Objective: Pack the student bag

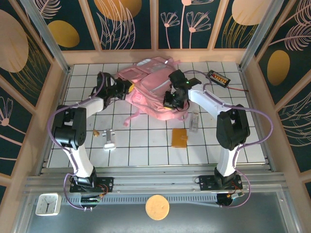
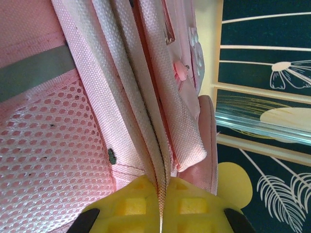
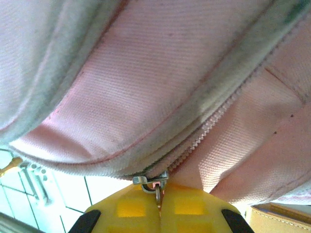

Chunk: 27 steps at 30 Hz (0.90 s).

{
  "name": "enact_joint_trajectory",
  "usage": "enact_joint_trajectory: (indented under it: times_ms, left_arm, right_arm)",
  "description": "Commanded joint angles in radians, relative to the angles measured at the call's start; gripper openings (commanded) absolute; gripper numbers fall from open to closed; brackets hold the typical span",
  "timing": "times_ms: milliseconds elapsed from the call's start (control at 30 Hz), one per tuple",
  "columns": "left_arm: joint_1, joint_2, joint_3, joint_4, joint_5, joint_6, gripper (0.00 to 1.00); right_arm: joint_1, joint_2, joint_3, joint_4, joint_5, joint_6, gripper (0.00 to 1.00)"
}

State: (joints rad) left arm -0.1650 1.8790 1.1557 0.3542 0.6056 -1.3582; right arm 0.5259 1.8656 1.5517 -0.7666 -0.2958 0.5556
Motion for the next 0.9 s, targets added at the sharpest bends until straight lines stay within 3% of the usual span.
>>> enact_joint_trajectory:
  times_ms: [0,33,67,167,233,400,633,733,867]
  left_arm:
    - [0.070,0.014,0.103,0.033,-0.043,0.082,0.09]
    - [0.070,0.006,0.109,0.006,-0.031,0.103,0.34]
    - [0.070,-0.014,0.108,-0.029,-0.027,0.129,0.46]
    - [0.070,-0.115,0.047,-0.106,-0.047,0.190,0.62]
    - [0.070,-0.195,-0.021,-0.118,-0.057,0.183,0.65]
    - [0.038,-0.344,-0.221,-0.036,-0.049,0.059,0.66]
    - [-0.195,-0.292,-0.353,0.258,-0.079,-0.243,0.58]
    - [-0.215,-0.272,-0.414,0.357,-0.116,-0.337,0.52]
    - [-0.215,-0.256,-0.407,0.355,-0.124,-0.355,0.49]
  right_arm:
    - [-0.006,0.020,0.062,-0.122,-0.035,-0.048,0.00]
    - [0.005,0.030,0.096,-0.120,-0.045,-0.040,0.00]
    - [0.013,0.043,0.132,-0.121,-0.055,-0.033,0.00]
    - [0.016,0.083,0.215,-0.128,-0.090,-0.024,0.00]
    - [0.016,0.106,0.253,-0.126,-0.114,-0.020,0.00]
    - [0.035,0.153,0.325,-0.129,-0.166,-0.024,0.00]
    - [0.063,0.187,0.382,-0.131,-0.208,-0.026,0.00]
    - [0.073,0.186,0.388,-0.130,-0.213,-0.025,0.00]
    - [0.079,0.173,0.370,-0.123,-0.211,-0.025,0.00]
